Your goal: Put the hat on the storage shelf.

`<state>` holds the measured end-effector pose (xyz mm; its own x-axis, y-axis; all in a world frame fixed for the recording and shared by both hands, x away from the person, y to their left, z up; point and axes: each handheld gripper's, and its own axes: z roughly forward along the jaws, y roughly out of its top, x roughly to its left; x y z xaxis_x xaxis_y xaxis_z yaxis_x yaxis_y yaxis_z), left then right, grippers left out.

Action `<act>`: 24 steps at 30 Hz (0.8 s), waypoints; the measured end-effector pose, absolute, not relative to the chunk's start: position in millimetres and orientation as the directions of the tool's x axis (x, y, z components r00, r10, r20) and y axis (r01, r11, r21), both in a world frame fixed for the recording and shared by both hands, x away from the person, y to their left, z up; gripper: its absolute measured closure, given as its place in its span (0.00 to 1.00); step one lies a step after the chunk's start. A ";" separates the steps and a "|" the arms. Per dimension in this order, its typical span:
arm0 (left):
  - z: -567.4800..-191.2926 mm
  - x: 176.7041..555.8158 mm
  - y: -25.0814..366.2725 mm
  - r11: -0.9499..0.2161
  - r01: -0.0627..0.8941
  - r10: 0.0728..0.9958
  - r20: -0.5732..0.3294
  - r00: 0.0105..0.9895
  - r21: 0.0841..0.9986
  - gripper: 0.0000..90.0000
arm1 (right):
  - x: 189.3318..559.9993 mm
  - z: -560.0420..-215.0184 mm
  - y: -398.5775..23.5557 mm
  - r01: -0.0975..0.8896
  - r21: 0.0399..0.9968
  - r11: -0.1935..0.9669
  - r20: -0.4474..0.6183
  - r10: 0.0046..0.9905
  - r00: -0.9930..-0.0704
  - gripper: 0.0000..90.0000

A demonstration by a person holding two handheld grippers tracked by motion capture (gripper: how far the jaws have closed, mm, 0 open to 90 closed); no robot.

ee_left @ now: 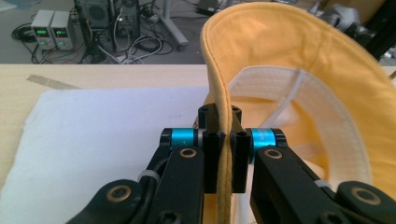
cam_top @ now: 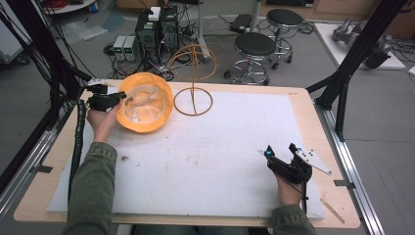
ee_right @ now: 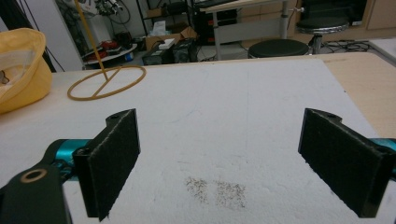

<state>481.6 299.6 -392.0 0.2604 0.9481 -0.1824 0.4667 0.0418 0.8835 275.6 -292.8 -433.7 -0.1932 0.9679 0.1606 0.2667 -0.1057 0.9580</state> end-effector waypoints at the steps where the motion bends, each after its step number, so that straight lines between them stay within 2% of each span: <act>1: -390.6 480.9 299.6 0.039 0.462 0.948 -0.179 0.263 0.886 0.97 | 275.4 -433.7 -292.8 0.265 0.959 -0.104 0.159 0.968 -0.195 0.13; 11: -373.4 472.9 305.6 0.115 0.371 0.957 -0.203 0.209 0.922 0.97 | 275.8 -433.7 -293.6 0.262 0.959 -0.105 0.160 0.967 -0.198 0.13; 18: -359.9 465.5 306.7 0.123 0.287 0.967 -0.180 0.181 0.950 0.97 | 275.1 -433.3 -293.0 0.259 0.961 -0.102 0.155 0.968 -0.196 0.13; 24: -331.4 473.8 294.4 0.078 0.283 0.970 -0.139 0.201 0.956 0.97 | 275.5 -433.4 -293.6 0.266 0.957 -0.114 0.169 0.967 -0.192 0.13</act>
<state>473.8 294.4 -331.4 0.2013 0.9696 -0.1390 0.2831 0.0783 0.9559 275.5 -293.6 -433.4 -0.1924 0.9667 0.1686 0.2664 -0.1139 0.9571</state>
